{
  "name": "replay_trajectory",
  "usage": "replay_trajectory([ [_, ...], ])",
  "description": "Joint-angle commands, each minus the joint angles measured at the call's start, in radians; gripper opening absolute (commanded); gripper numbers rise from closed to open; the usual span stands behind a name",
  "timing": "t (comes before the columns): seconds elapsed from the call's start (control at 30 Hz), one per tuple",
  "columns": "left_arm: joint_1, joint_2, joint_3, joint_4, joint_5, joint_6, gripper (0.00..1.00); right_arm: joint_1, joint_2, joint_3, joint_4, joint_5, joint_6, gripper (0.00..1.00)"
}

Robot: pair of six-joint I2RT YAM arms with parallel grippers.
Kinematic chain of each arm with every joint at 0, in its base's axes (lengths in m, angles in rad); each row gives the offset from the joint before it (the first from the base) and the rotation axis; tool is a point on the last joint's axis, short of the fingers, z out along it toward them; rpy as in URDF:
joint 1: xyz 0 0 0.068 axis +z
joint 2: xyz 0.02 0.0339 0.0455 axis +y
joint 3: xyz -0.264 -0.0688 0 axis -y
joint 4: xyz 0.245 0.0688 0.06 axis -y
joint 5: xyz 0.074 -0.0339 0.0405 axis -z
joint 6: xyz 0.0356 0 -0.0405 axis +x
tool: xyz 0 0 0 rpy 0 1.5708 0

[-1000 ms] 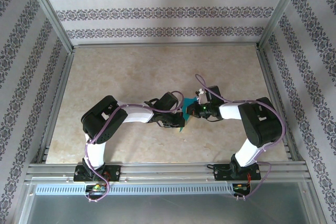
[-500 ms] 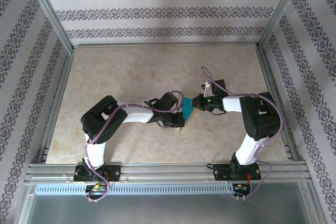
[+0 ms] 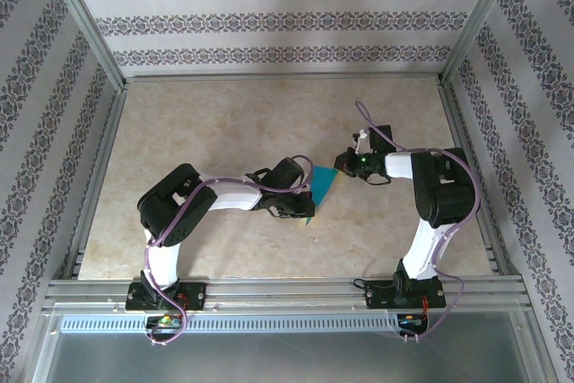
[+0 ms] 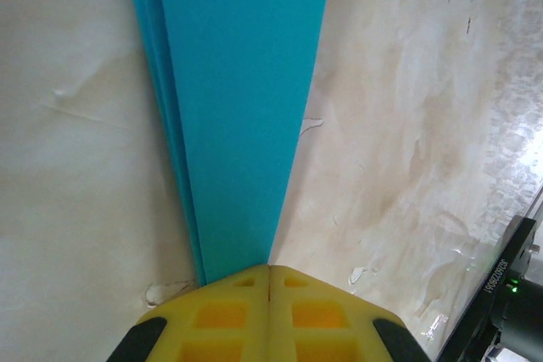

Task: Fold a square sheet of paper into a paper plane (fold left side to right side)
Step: Fold the wing for the fifth time at the center of the table.

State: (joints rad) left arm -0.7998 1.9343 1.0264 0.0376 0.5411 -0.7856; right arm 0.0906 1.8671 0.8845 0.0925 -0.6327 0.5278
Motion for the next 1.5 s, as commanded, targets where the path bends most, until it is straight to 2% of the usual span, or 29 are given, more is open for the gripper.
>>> replay_trajectory([
  [0.0, -0.012, 0.013, -0.051, -0.147, -0.059, 0.019, 0.00, -0.032, 0.014, 0.048, 0.000, 0.052, 0.005, 0.00],
  [0.2, -0.012, 0.006, -0.053, -0.138, -0.059, 0.018, 0.00, -0.054, -0.071, 0.059, -0.041, 0.034, 0.014, 0.00],
  [0.33, -0.012, 0.005, -0.052, -0.129, -0.058, 0.013, 0.00, -0.042, -0.190, -0.027, -0.042, -0.007, 0.056, 0.00],
  [0.53, -0.012, 0.003, -0.055, -0.124, -0.058, 0.011, 0.00, 0.060, -0.361, -0.209, -0.038, -0.020, 0.135, 0.00],
  [0.67, -0.012, -0.001, -0.057, -0.126, -0.062, 0.011, 0.00, 0.152, -0.418, -0.283, -0.015, -0.002, 0.201, 0.00],
  [0.87, -0.012, 0.000, -0.052, -0.124, -0.064, 0.010, 0.00, 0.260, -0.392, -0.308, 0.022, 0.040, 0.252, 0.00],
  [1.23, -0.012, 0.000, -0.051, -0.125, -0.064, 0.012, 0.00, 0.290, -0.261, -0.294, 0.065, 0.054, 0.254, 0.00],
  [1.47, -0.012, -0.015, -0.058, -0.099, -0.058, 0.009, 0.00, 0.292, -0.204, -0.298, 0.017, 0.082, 0.236, 0.00],
])
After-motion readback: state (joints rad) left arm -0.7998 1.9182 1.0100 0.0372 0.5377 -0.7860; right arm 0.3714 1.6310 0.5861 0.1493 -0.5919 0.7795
